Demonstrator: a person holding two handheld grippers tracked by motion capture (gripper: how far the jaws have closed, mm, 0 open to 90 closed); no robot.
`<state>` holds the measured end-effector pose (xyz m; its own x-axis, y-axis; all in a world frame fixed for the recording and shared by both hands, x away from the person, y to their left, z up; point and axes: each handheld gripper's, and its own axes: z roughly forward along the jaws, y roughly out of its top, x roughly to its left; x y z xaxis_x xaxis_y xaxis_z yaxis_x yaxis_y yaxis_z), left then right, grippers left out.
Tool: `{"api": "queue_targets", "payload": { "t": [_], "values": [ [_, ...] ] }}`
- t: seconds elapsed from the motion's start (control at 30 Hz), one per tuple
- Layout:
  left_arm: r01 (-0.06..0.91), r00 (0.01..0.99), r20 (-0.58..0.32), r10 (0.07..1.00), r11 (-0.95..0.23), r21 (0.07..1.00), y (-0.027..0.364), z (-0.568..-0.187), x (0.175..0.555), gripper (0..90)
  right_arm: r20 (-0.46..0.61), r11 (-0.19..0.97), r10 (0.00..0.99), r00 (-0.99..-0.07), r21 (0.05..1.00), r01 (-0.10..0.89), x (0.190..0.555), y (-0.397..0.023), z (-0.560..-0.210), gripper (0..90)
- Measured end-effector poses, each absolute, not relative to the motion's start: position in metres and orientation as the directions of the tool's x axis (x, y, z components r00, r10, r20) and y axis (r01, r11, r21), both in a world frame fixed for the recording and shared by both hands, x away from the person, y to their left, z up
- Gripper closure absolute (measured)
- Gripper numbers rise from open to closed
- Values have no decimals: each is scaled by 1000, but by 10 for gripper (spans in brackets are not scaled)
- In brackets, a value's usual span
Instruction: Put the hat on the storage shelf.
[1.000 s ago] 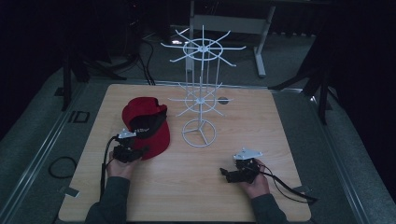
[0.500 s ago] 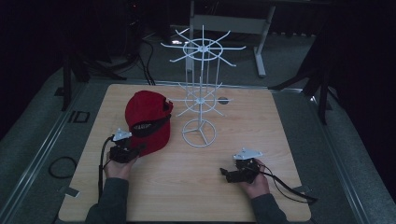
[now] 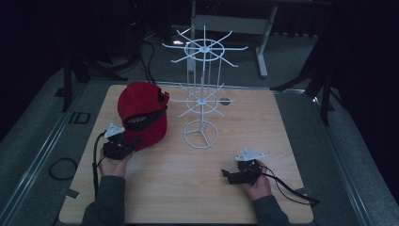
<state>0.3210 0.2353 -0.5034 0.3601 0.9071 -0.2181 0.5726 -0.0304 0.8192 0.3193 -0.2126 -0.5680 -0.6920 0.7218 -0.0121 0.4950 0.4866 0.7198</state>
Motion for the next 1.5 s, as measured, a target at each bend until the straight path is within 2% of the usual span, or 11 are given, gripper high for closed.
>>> {"api": "queue_targets", "payload": {
  "t": [1.5],
  "values": [
    [420,363,-165,917,-3,908,237,-412,328,837,-13,487,722,-692,720,494,320,-213,-568,138]
  ]
}}
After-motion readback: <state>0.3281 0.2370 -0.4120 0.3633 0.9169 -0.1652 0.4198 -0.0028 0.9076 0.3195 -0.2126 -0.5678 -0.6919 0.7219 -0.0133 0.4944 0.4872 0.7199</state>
